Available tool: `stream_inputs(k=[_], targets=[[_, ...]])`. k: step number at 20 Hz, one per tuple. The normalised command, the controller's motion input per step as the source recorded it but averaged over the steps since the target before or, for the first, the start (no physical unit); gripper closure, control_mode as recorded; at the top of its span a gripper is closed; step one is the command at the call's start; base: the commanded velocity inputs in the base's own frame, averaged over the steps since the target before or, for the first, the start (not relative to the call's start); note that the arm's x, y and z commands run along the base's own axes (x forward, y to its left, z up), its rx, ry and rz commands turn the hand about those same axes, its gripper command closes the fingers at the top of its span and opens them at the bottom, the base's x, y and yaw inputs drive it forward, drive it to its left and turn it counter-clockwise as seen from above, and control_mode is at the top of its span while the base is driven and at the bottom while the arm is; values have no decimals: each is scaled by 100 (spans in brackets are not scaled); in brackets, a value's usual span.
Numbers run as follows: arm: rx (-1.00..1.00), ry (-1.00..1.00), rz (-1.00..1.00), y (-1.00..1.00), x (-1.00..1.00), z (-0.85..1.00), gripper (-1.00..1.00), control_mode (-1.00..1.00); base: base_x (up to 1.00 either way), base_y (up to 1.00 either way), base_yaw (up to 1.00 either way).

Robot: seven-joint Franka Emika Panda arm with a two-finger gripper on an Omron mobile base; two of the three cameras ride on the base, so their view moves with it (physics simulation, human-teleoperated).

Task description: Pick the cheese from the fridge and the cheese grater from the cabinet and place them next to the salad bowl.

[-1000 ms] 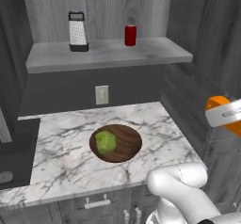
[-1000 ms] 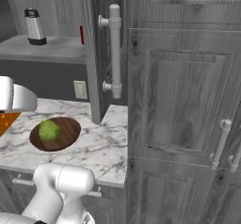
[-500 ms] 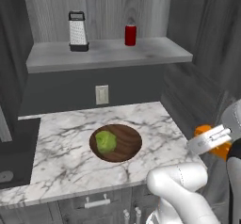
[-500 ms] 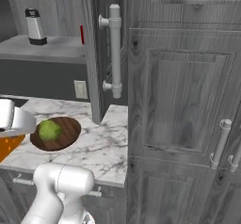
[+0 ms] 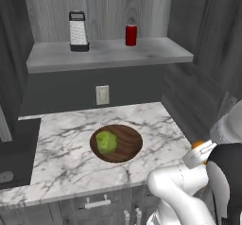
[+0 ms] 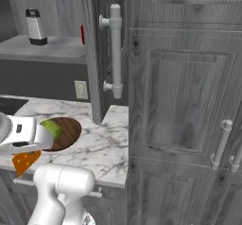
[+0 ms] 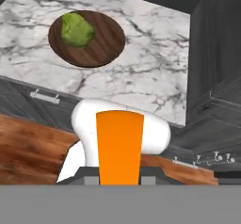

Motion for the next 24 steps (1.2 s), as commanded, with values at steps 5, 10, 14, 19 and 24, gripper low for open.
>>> stream_inputs(k=[5, 10, 14, 19, 24], targets=[[-9, 0, -1, -14, 75, -38, 100, -100, 0, 0, 0], [-1, 2, 2, -32, 62, -10, 100, -100, 0, 0, 0], [-2, 2, 13, -4, 37, -27, 100, -100, 0, 0, 0], [-10, 0, 12, 0, 37, -57, 100, -100, 0, 0, 0], [-3, 2, 13, -1, 23, -42, 100, -100, 0, 0, 0]])
